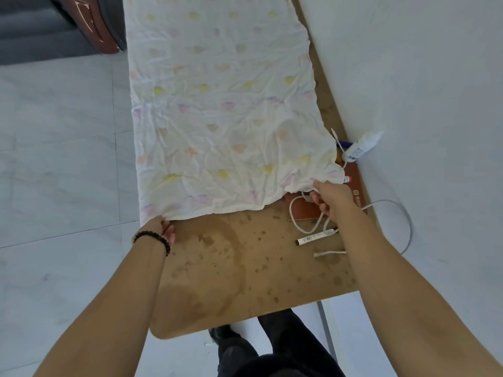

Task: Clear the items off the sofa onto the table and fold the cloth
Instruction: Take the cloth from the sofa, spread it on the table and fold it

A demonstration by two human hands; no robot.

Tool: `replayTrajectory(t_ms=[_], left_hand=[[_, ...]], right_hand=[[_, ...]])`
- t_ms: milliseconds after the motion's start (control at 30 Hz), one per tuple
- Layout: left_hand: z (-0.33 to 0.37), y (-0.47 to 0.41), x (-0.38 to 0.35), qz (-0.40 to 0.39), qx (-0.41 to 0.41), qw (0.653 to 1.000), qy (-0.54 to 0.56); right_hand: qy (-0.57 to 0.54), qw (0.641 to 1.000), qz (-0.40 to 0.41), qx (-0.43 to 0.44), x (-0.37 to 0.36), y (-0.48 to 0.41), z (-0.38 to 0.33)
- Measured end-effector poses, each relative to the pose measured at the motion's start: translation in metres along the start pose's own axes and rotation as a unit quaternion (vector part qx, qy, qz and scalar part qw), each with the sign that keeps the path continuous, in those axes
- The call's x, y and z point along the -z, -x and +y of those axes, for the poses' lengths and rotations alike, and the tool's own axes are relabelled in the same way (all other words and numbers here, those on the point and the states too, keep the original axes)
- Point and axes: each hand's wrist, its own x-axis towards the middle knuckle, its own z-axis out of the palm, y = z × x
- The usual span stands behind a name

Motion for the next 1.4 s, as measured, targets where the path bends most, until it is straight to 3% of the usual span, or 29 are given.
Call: replayTrajectory(t_ms=[100, 200, 267, 333, 433, 533, 667, 867, 967, 1033, 1133, 1267, 1400], left_hand=[[-0.003, 0.006, 0.001, 0.008, -0.025, 0.999, 0.046], [-0.005, 0.011, 0.011, 0.02, -0.053, 0.99, 0.129], [0.001, 0.016, 0.023, -0.005, -0.07, 0.98, 0.187], [0.011, 0.023, 0.04, -0.032, -0.083, 0.973, 0.215], [0.029, 0.037, 0.063, -0.112, -0.074, 0.948, 0.29], [0.043, 0.055, 0.081, -0.149, -0.059, 0.918, 0.362], [0.051, 0.072, 0.102, -0.117, -0.186, 0.956, 0.194], [0.038, 0.087, 0.121, -0.046, -0.304, 0.949, 0.07], [0.029, 0.091, 0.125, -0.066, -0.358, 0.931, 0.002], [0.023, 0.087, 0.127, -0.038, -0.409, 0.906, -0.107], [0.02, 0.067, 0.127, 0.028, -0.48, 0.834, -0.27], [0.032, 0.03, 0.12, 0.037, -0.513, 0.753, -0.41], [0.056, 0.016, 0.109, -0.023, -0.477, 0.774, -0.416]], right_hand=[[-0.001, 0.997, 0.041, 0.067, -0.001, 0.016, 0.004], [0.039, 0.973, 0.14, 0.181, 0.003, 0.036, 0.005], [-0.037, 0.965, 0.158, 0.205, 0.006, 0.044, 0.002], [-0.159, 0.962, 0.12, 0.189, 0.01, 0.047, -0.003], [-0.212, 0.96, 0.063, 0.173, 0.015, 0.053, -0.009], [-0.315, 0.933, -0.015, 0.173, 0.015, 0.075, -0.015], [-0.361, 0.911, 0.018, 0.199, 0.018, 0.101, -0.02], [-0.369, 0.895, 0.105, 0.229, 0.023, 0.115, -0.008], [-0.356, 0.897, 0.124, 0.231, 0.028, 0.103, 0.0], [-0.351, 0.899, 0.133, 0.225, 0.033, 0.092, 0.003], [-0.353, 0.896, 0.162, 0.214, 0.036, 0.073, 0.005], [-0.335, 0.907, 0.176, 0.187, 0.029, 0.056, 0.006], [-0.335, 0.905, 0.212, 0.156, 0.012, 0.038, -0.001]])
